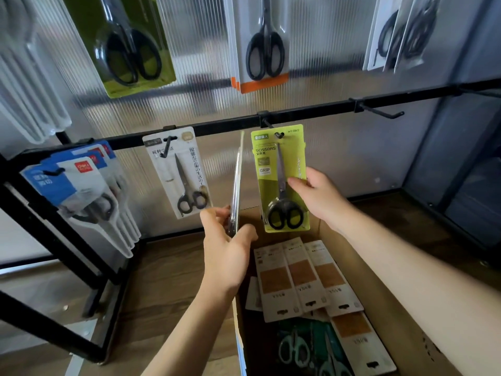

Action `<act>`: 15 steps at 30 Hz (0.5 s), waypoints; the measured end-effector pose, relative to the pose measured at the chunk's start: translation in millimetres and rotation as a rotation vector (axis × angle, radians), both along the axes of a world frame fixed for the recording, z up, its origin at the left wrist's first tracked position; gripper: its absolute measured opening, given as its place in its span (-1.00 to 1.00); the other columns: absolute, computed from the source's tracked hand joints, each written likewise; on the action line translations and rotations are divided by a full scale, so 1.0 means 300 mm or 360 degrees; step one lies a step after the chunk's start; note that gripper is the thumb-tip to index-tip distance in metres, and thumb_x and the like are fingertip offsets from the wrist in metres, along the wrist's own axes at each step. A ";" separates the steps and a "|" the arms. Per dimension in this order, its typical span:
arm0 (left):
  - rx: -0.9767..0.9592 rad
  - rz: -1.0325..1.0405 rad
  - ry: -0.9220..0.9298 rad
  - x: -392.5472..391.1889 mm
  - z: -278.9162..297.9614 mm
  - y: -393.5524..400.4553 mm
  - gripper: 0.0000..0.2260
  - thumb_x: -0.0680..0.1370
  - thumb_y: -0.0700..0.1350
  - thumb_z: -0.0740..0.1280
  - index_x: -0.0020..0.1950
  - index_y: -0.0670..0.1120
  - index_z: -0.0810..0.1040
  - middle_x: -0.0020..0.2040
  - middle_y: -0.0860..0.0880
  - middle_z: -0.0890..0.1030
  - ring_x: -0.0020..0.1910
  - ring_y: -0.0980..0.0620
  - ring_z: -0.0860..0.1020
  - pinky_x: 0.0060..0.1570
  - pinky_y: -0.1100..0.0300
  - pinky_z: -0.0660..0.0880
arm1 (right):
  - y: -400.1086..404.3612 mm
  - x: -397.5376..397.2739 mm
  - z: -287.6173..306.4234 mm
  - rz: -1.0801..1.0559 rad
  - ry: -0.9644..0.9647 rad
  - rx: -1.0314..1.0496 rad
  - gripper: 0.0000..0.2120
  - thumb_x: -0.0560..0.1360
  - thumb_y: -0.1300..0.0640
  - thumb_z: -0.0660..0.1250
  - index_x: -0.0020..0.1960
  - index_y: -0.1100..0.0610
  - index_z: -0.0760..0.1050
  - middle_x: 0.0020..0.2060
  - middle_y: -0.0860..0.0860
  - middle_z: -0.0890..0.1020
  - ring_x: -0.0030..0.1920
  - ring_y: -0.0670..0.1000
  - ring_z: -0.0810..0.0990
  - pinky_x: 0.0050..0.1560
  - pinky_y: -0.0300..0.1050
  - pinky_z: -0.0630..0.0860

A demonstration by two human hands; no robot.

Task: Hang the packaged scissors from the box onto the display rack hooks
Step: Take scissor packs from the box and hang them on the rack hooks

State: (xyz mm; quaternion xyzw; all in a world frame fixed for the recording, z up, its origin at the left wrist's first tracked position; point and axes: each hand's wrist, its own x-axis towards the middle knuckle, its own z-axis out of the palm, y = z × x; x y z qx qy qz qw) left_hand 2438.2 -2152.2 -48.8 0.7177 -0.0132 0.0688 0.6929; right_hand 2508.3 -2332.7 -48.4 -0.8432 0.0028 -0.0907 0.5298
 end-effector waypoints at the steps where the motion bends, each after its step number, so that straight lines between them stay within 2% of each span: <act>1: -0.0080 -0.0063 0.0023 -0.002 0.006 -0.003 -0.70 0.37 -0.30 0.30 -0.01 -0.06 0.29 -0.12 -0.03 0.49 -0.20 0.07 0.44 -0.18 0.17 0.41 | -0.001 0.011 0.001 -0.0015 -0.0004 0.0000 -0.80 0.58 -0.07 0.17 0.14 -0.06 0.47 0.05 -0.06 0.61 0.08 0.02 0.56 0.22 0.14 0.46; 5: -0.0184 -0.0173 0.0058 0.001 0.013 -0.008 -0.64 0.22 -0.22 0.24 -0.03 -0.06 0.25 -0.05 -0.06 0.51 -0.14 0.10 0.44 -0.16 0.22 0.40 | 0.002 0.058 0.019 -0.0059 0.0002 0.0007 -0.77 0.60 0.02 0.19 0.19 0.04 0.49 0.09 0.00 0.61 0.11 0.08 0.55 0.21 0.06 0.46; 9: -0.0161 -0.0151 0.0042 0.005 0.005 -0.005 -0.59 0.20 -0.18 0.32 -0.04 -0.07 0.21 -0.15 -0.05 0.39 -0.18 0.05 0.40 -0.15 0.13 0.39 | 0.012 0.106 0.032 -0.0091 0.0008 0.0002 -0.75 0.61 0.05 0.18 0.24 0.07 0.48 0.12 0.00 0.59 0.11 0.05 0.53 0.14 -0.07 0.45; 12: -0.0082 -0.0189 0.0003 0.012 -0.002 0.000 -0.46 0.20 0.03 0.47 -0.03 0.01 0.19 -0.08 -0.09 0.40 -0.09 -0.02 0.46 -0.05 0.03 0.47 | 0.020 0.141 0.032 -0.0138 0.0018 0.0017 -0.74 0.60 0.05 0.19 0.25 0.07 0.48 0.13 0.00 0.59 0.13 0.06 0.53 0.18 -0.05 0.45; 15: 0.0052 -0.0216 -0.0044 0.017 -0.008 -0.002 -0.39 0.17 0.27 0.49 -0.05 0.09 0.18 -0.02 -0.07 0.42 -0.03 0.01 0.48 0.10 -0.06 0.48 | 0.029 0.168 0.042 -0.0198 0.0058 -0.0045 -0.71 0.61 0.03 0.17 0.26 0.10 0.46 0.15 0.05 0.57 0.13 0.10 0.51 0.10 -0.06 0.45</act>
